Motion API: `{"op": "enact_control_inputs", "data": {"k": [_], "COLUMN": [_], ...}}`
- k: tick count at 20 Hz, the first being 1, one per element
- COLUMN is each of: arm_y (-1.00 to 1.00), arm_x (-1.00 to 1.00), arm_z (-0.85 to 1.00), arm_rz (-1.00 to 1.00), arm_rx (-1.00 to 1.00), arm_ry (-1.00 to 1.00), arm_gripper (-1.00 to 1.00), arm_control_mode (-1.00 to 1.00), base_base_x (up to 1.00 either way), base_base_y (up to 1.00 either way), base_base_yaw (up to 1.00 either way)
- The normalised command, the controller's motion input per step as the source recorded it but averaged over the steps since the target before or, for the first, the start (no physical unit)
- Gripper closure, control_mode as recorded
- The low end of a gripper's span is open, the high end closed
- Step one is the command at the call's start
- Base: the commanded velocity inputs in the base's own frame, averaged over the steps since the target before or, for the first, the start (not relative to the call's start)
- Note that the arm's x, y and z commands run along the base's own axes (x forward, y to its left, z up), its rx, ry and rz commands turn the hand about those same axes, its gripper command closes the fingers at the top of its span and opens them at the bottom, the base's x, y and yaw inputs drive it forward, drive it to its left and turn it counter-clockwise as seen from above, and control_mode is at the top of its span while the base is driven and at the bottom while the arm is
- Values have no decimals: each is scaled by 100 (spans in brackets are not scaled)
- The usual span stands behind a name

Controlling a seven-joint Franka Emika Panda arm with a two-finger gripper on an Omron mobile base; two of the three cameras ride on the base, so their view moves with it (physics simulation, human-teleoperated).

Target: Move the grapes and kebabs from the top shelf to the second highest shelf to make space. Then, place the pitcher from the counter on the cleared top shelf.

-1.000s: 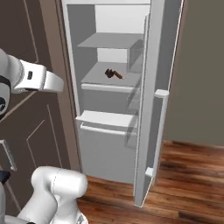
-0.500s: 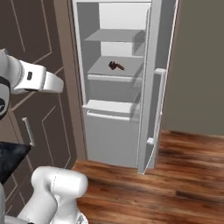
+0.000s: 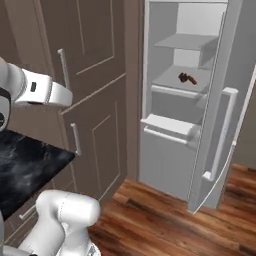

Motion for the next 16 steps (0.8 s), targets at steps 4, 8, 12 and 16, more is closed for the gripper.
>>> {"op": "enact_control_inputs", "data": {"k": [4,8,12,16], "arm_y": [0,0,0,0], "arm_x": [0,0,0,0], "arm_z": [0,0,0,0], "arm_rz": [0,0,0,0], "arm_rx": [0,0,0,0], "arm_ry": [0,0,0,0], "arm_gripper": [-100,-100,-100,-100], "arm_control_mode": [100,100,100,100], "base_base_x": [-14,-11,-3,6], "base_base_y": [-32,-38,-33,-25], "base_base_yaw": [69,70,63,59]}}
